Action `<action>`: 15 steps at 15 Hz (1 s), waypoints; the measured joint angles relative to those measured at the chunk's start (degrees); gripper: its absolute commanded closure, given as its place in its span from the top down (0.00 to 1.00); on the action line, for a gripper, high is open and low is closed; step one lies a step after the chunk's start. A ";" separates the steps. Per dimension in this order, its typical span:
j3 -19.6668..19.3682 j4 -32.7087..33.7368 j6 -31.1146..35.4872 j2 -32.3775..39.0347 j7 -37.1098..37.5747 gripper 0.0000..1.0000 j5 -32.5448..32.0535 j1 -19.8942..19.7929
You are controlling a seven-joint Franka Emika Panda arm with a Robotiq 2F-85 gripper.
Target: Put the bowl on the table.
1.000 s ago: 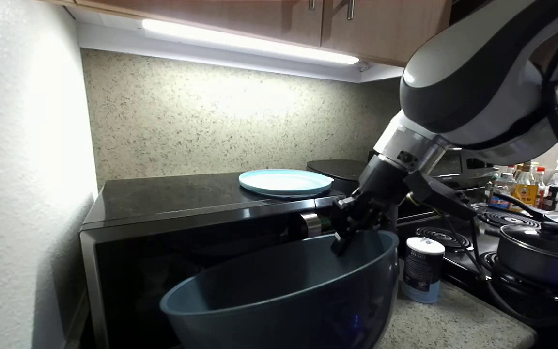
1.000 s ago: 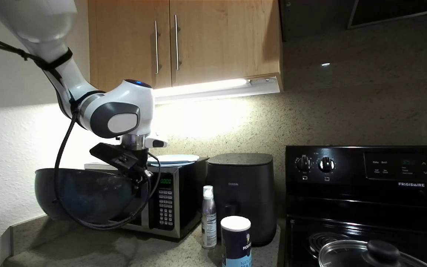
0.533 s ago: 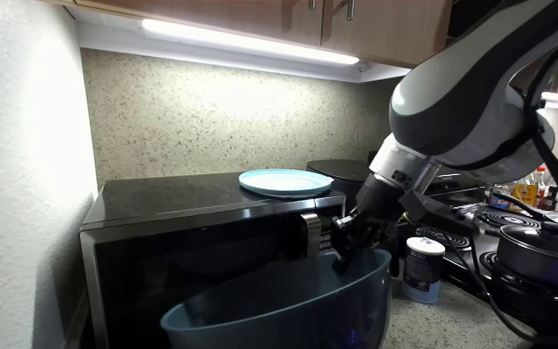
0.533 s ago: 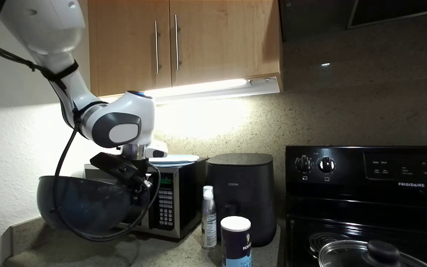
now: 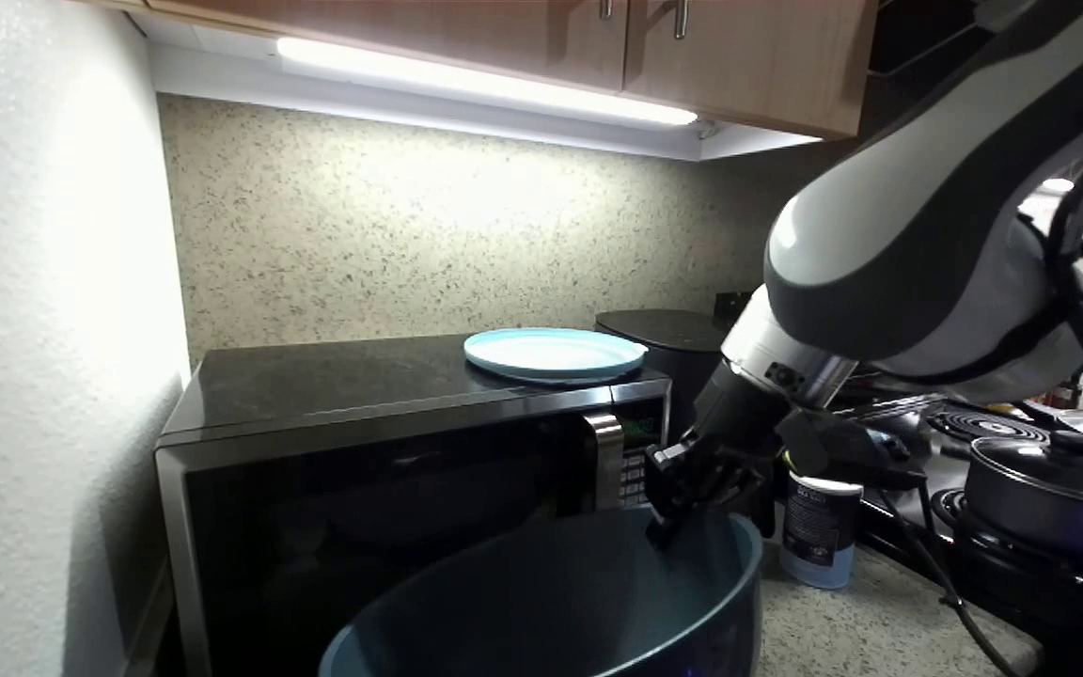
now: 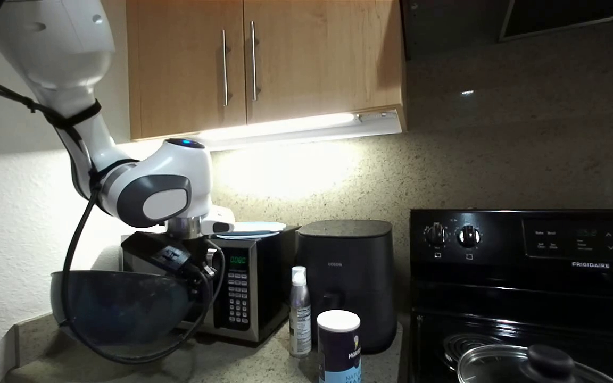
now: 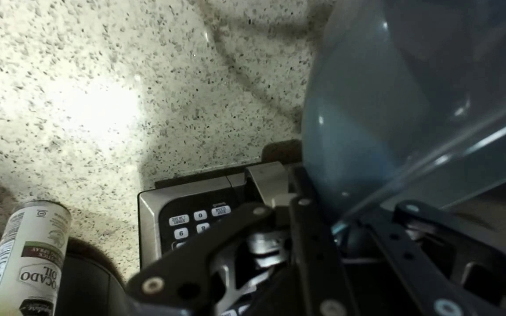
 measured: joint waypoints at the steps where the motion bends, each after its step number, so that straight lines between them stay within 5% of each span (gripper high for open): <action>1: 0.76 -1.13 3.01 0.49 1.01 0.08 -0.51 0.27; 10: 4.50 -5.30 21.87 8.20 7.06 0.08 -3.49 0.59; 15: 4.58 -5.32 23.50 9.43 8.01 0.07 -3.49 1.02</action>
